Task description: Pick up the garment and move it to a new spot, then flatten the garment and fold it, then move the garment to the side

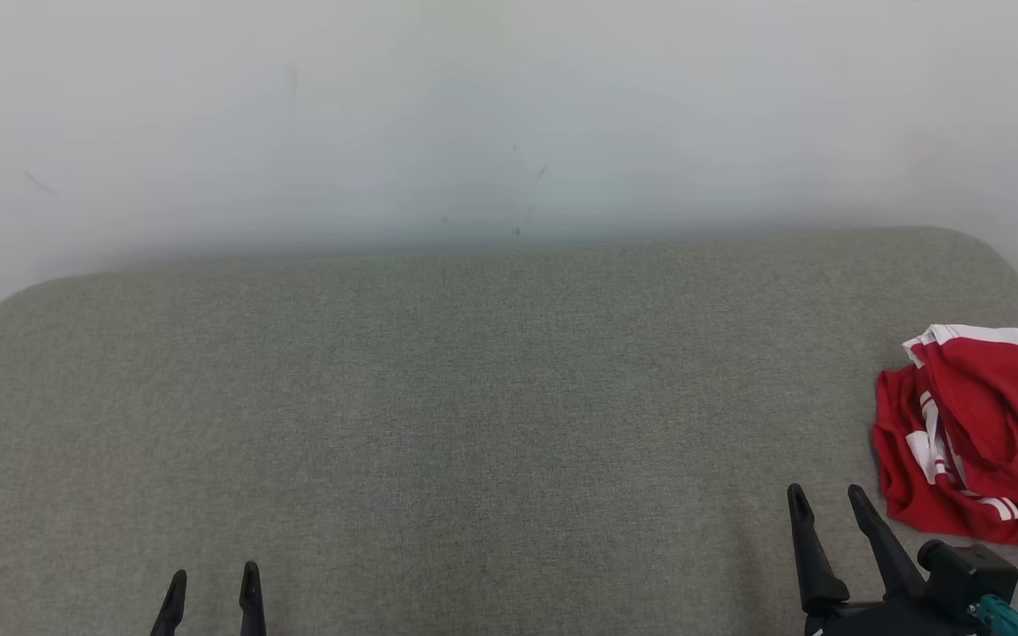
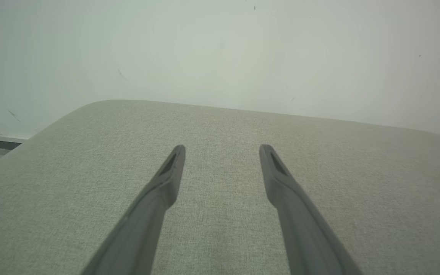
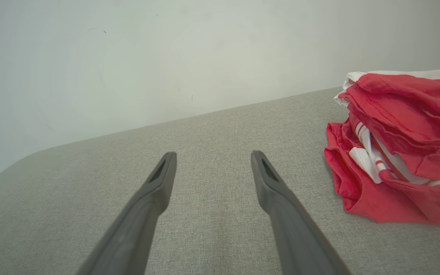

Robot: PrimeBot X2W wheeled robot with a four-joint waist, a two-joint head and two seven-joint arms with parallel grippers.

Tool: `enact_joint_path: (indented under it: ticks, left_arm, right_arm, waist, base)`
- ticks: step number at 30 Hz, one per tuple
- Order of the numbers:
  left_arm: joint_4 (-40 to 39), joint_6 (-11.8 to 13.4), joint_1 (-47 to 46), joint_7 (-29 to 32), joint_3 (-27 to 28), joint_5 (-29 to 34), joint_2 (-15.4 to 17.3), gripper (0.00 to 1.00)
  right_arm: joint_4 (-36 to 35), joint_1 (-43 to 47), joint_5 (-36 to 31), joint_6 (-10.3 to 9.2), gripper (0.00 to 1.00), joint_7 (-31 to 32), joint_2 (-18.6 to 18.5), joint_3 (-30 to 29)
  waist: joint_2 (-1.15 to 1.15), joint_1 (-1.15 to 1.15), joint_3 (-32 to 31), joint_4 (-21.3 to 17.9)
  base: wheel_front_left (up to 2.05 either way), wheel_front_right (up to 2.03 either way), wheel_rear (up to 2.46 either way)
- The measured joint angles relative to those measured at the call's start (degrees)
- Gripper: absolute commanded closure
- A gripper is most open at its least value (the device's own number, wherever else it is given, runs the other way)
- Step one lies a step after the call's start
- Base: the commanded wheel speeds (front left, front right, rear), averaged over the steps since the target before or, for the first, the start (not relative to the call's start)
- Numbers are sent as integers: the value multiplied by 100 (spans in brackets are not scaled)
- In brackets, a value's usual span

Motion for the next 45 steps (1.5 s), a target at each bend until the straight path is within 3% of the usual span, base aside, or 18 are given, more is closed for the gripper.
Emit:
enact_joint_path:
  ticks: [10, 11, 18, 45]
  left_arm:
    - [2, -1, -3, 0, 35, -14, 1, 0]
    - [55, -1, 9, 2, 27, -12, -1, 100]
    - [394, -1, 20, 104, 8, -107, -49, 100]
    - [450, -35, -321, 768, 126, -2793, -49, 100]
  right_arm:
    - [2, -2, -7, 0, 0, -3, 32, 30]
    - [42, 18, -7, 0, 100, -1, 38, 32]
    - [357, 274, 101, 0, 100, 60, 88, 27]
    - [133, 116, 2417, 0, 100, 643, 213, -337]
  waist:
    - [0, 0, -20, 4]
    - [0, 0, -21, 5]
    - [0, 0, -18, 8]
    - [1, 0, 37, 42]
  base:
    - [0, 0, 0]
    - [0, 0, 0]
    - [0, 0, 0]
    - [0, 0, 0]
